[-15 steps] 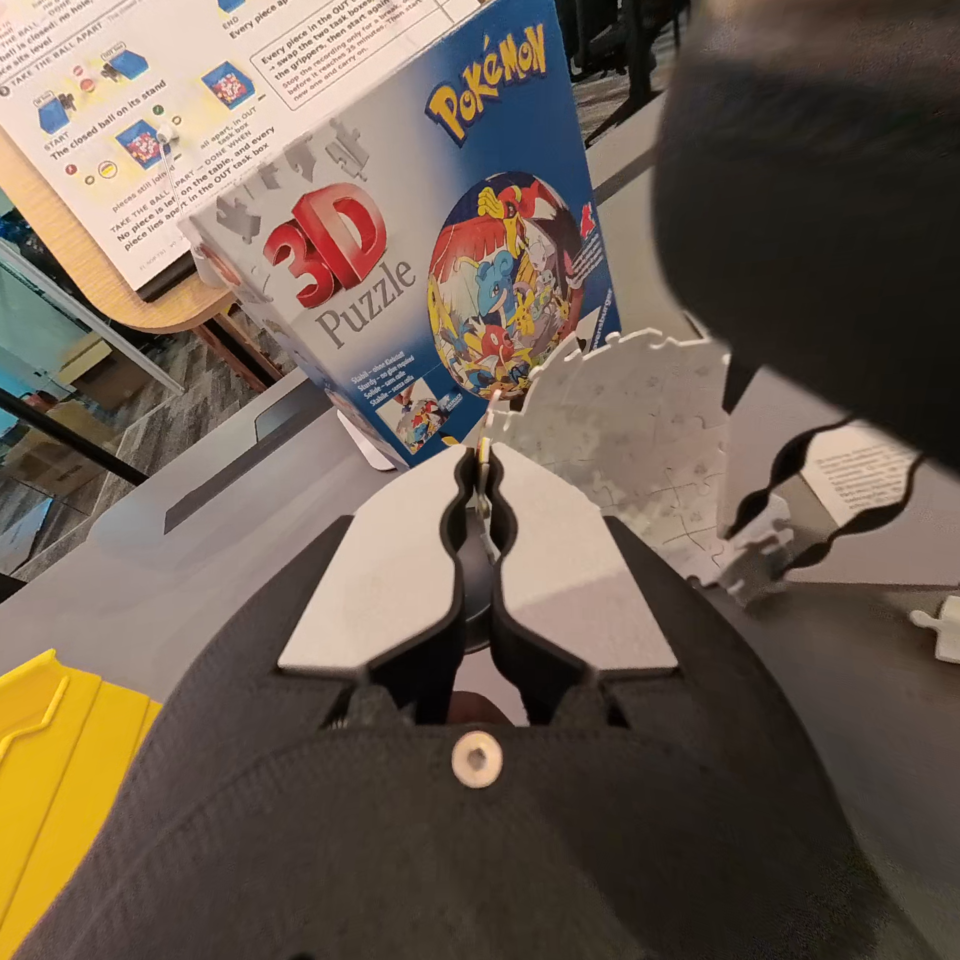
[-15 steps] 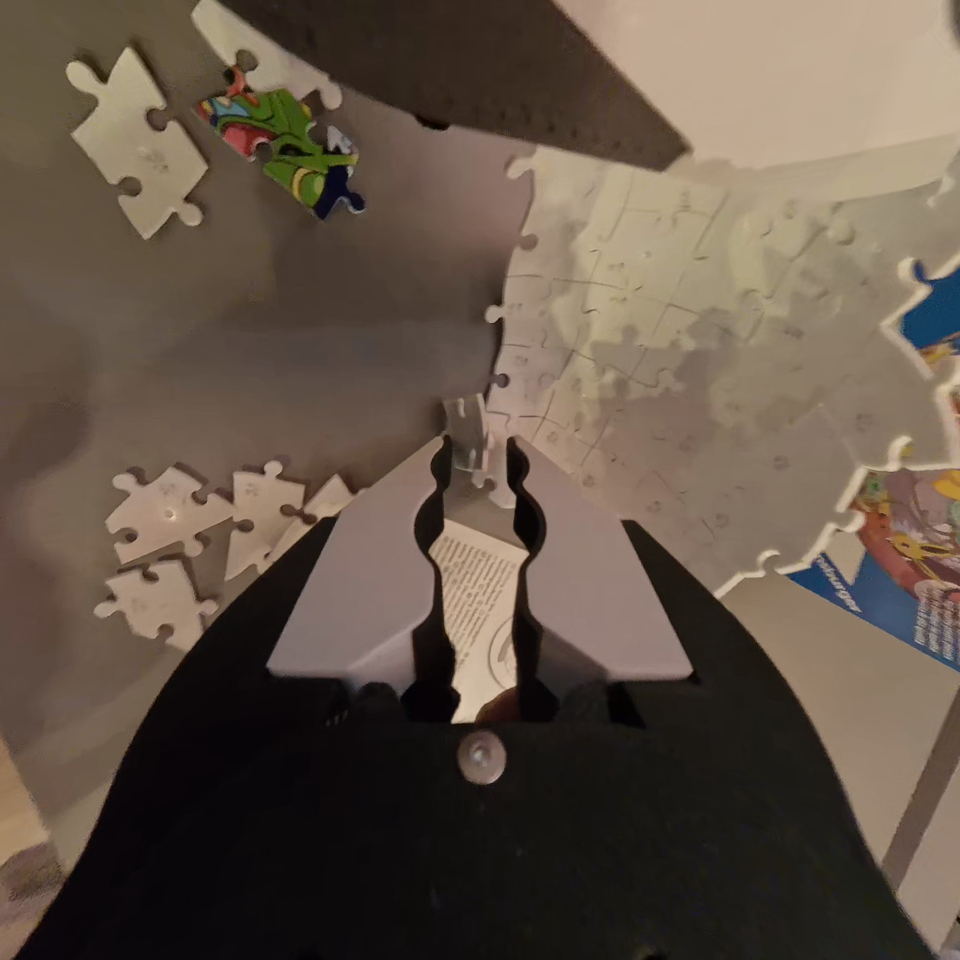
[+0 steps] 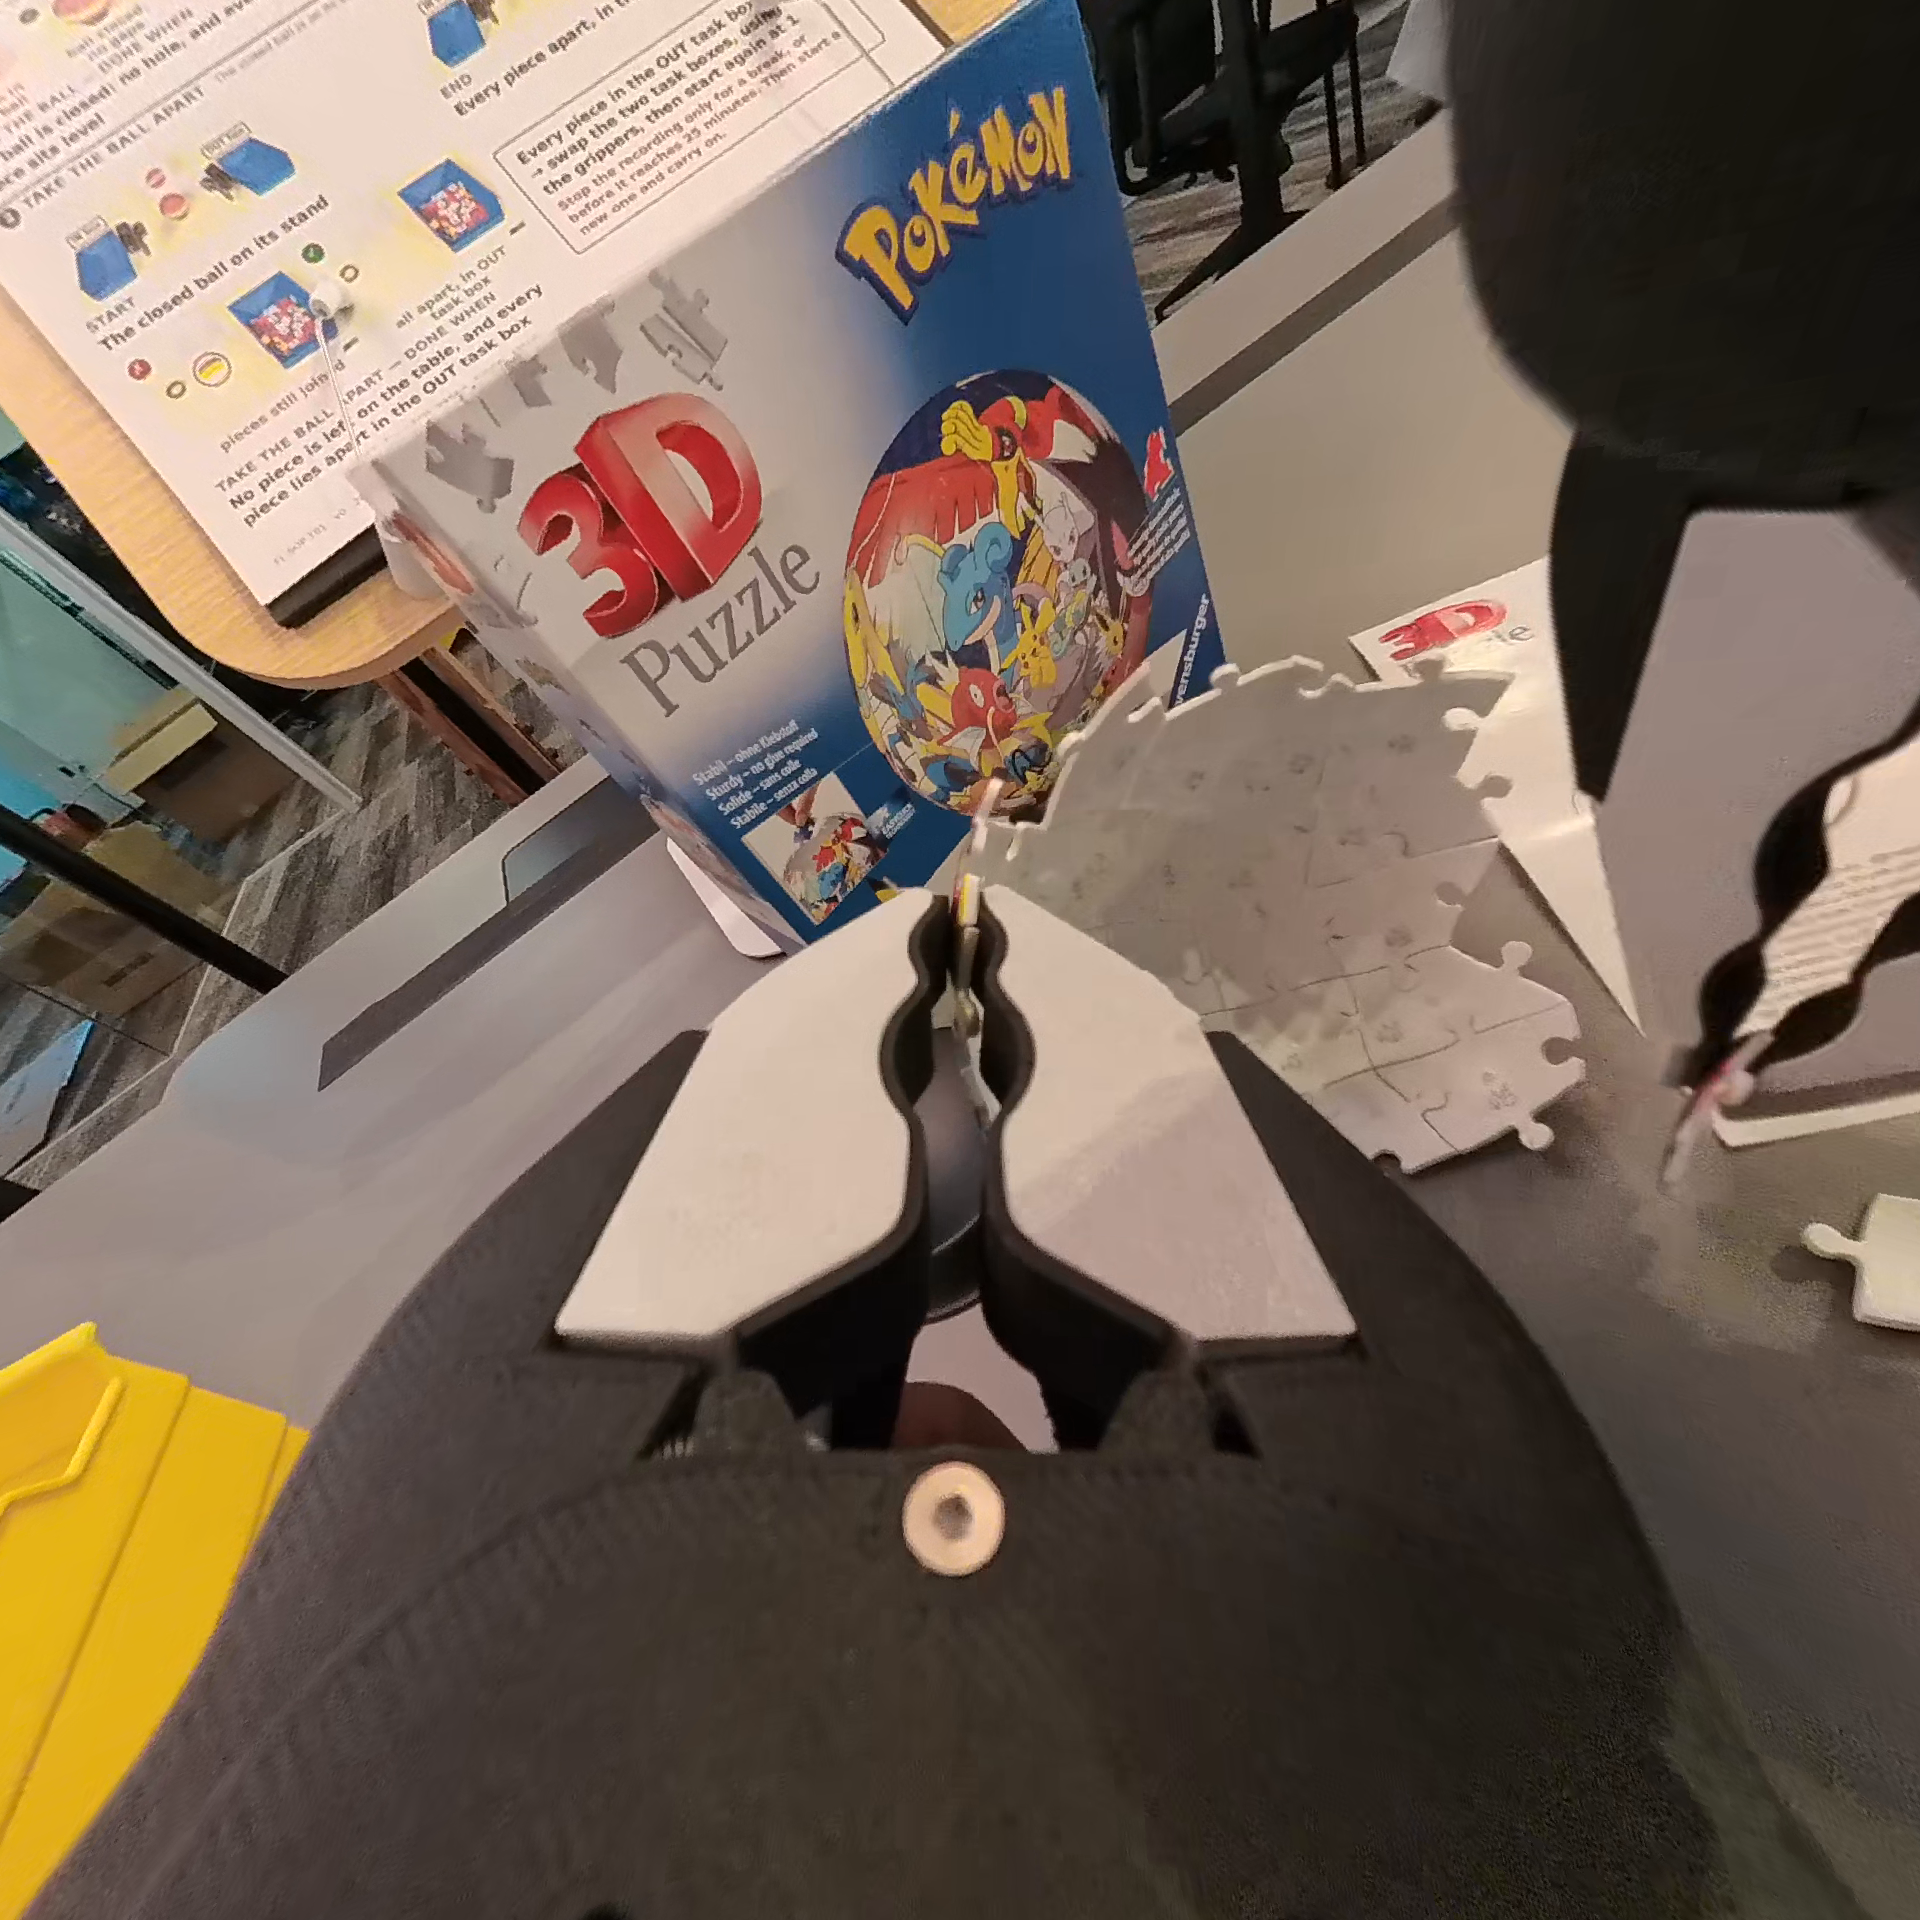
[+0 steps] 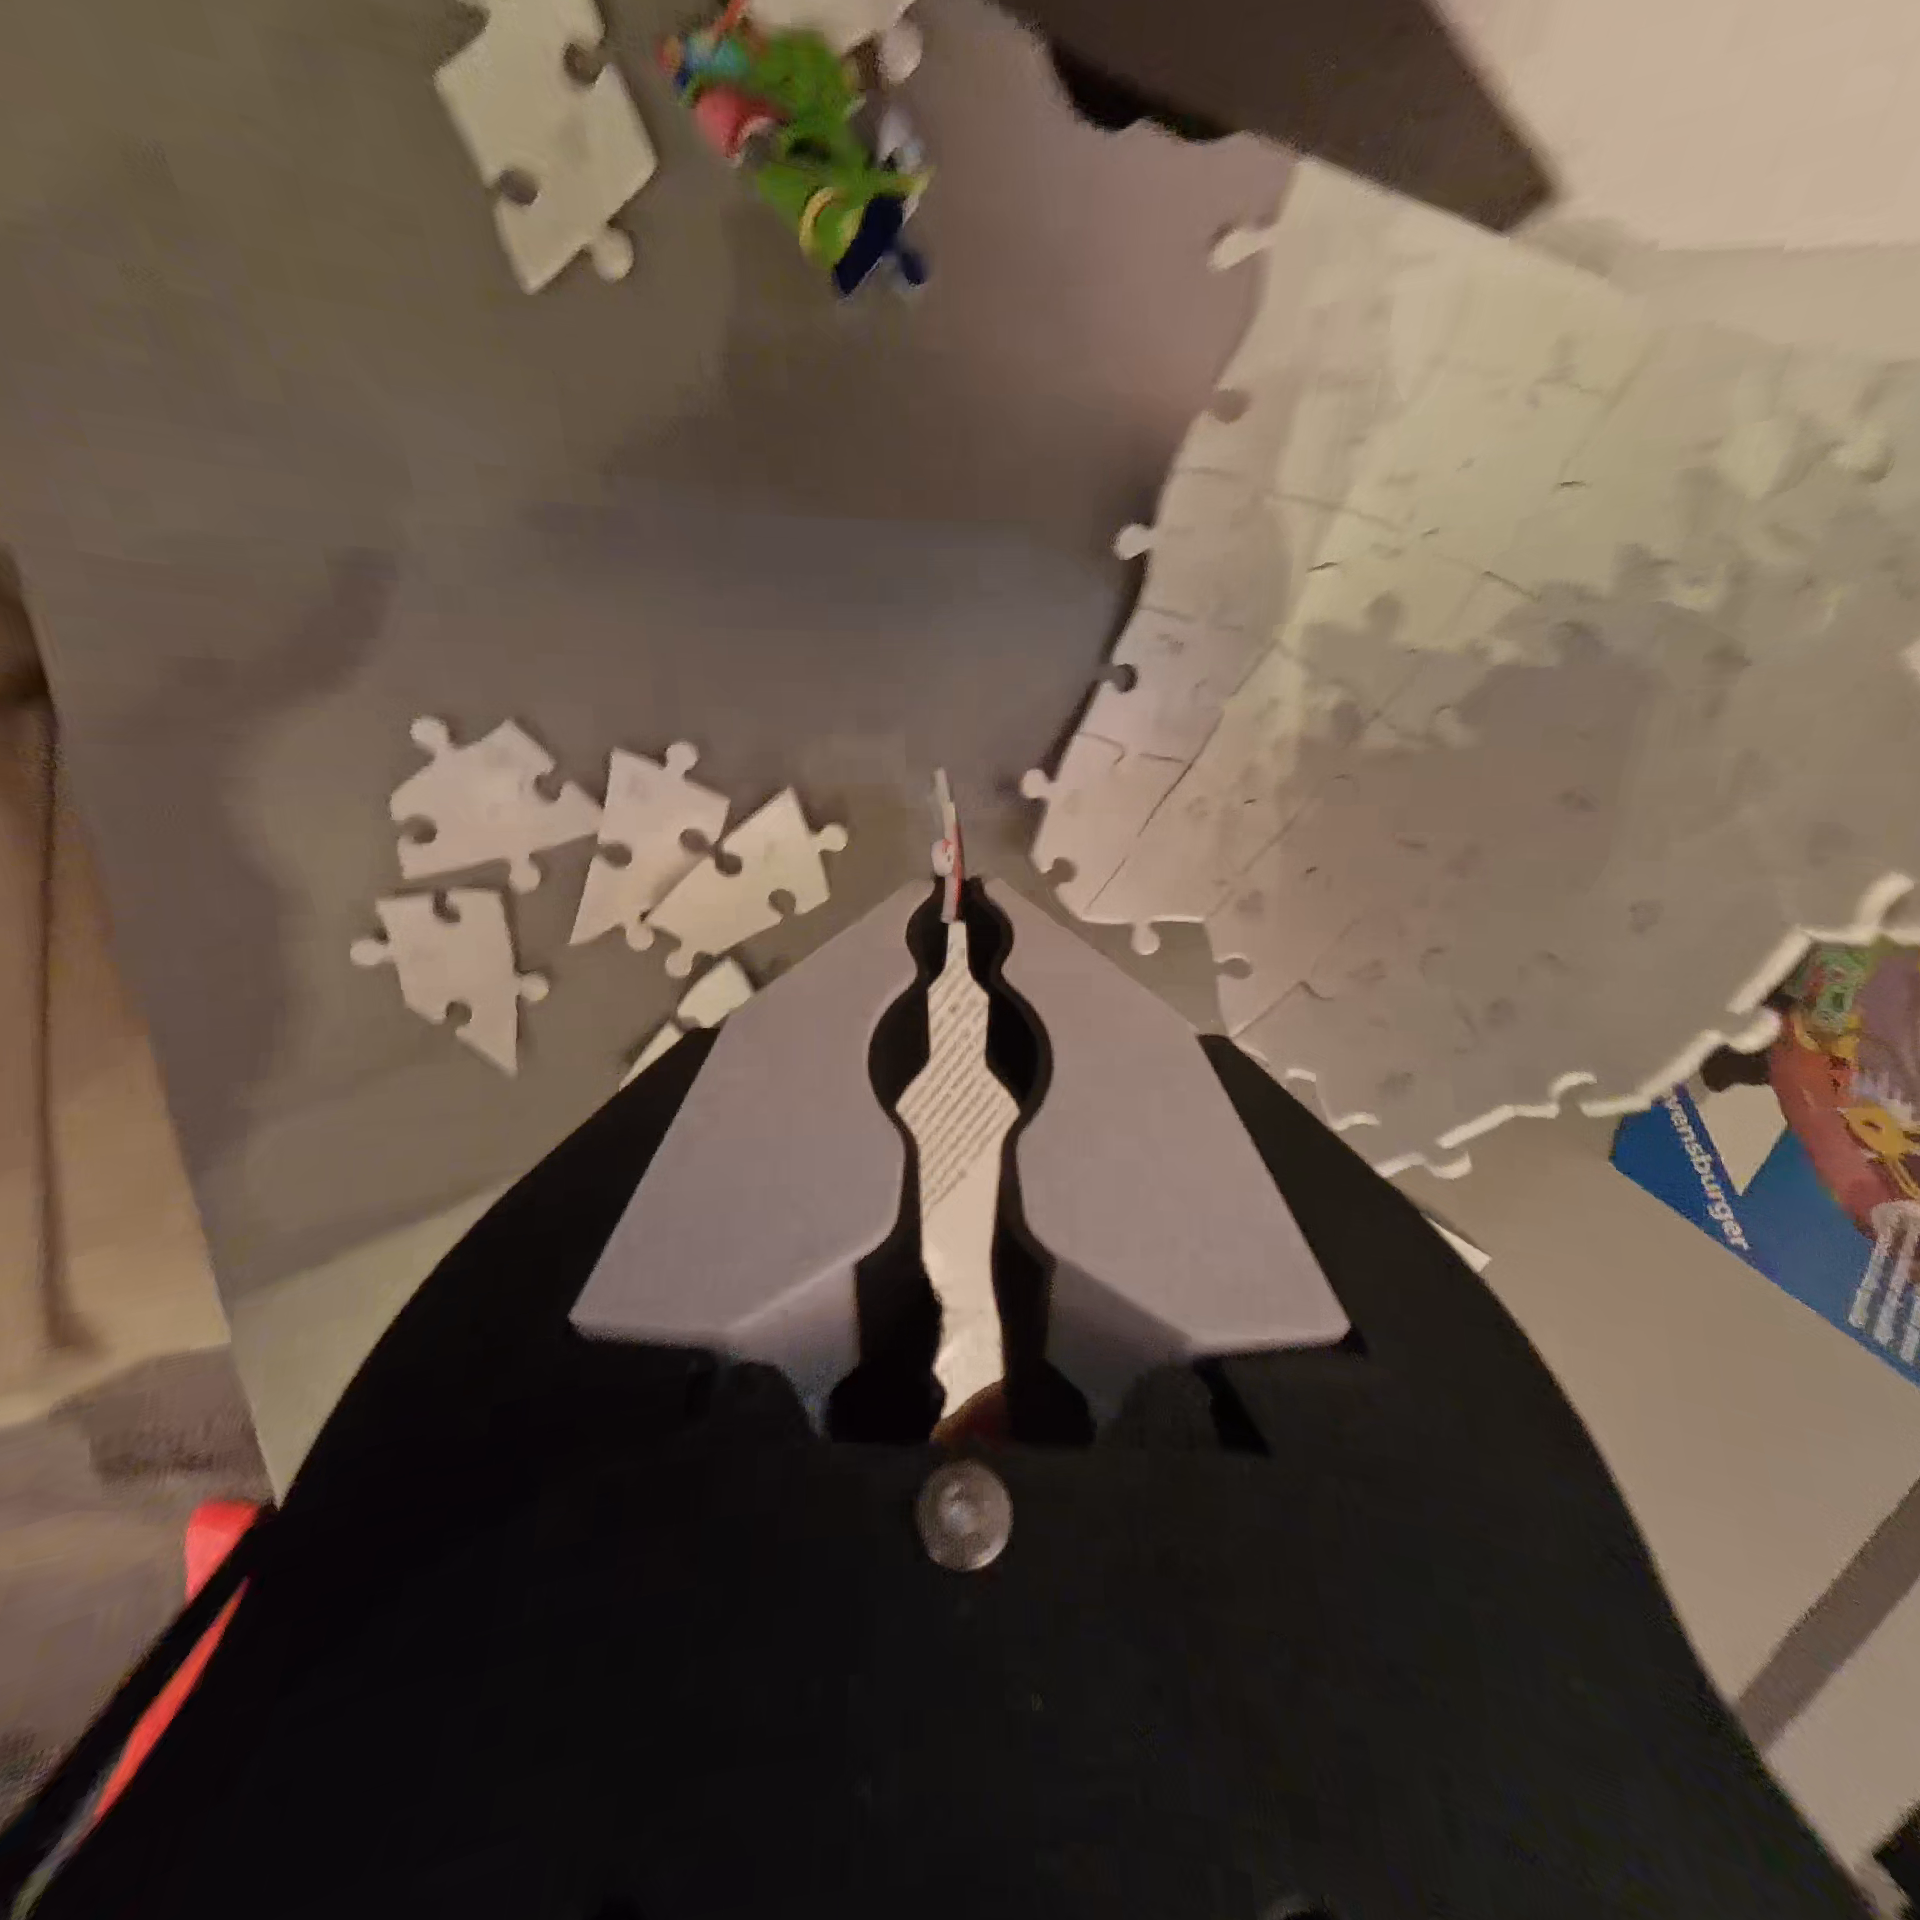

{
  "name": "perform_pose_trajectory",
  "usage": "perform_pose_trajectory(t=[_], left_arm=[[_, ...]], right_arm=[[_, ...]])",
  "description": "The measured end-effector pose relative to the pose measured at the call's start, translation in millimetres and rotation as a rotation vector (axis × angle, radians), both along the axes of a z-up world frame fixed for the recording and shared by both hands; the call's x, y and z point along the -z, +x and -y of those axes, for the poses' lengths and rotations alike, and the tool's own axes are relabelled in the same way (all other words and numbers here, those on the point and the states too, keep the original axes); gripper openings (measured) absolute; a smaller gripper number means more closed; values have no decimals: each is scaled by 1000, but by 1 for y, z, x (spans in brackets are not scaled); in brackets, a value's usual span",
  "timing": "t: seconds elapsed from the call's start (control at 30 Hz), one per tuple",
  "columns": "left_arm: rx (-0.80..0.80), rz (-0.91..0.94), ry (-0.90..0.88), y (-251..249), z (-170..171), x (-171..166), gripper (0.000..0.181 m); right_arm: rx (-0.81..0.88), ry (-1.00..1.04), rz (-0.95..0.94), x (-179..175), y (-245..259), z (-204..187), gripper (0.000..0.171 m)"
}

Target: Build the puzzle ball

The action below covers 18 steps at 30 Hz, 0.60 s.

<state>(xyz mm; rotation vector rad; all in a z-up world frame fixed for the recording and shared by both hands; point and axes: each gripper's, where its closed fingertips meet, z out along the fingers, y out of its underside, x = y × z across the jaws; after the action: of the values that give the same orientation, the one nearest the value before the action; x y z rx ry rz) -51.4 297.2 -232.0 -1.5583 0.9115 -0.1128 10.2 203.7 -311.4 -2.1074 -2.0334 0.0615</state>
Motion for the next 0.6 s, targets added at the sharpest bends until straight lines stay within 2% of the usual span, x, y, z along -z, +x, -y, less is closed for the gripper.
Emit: perform_pose_trajectory(t=[0.2, 0.37, 0.6], left_arm=[[17, 1, 11, 2, 3, -2, 3], [24, 0, 5, 3, 3, 1, 3], [23, 0, 8, 3, 3, 0, 3]], right_arm=[[-26, 4, 57, 11, -3, -5, 1], [-11, 68, 42, 11, -9, -11, 16], [31, 153, -34, 0, -14, -19, 21]])
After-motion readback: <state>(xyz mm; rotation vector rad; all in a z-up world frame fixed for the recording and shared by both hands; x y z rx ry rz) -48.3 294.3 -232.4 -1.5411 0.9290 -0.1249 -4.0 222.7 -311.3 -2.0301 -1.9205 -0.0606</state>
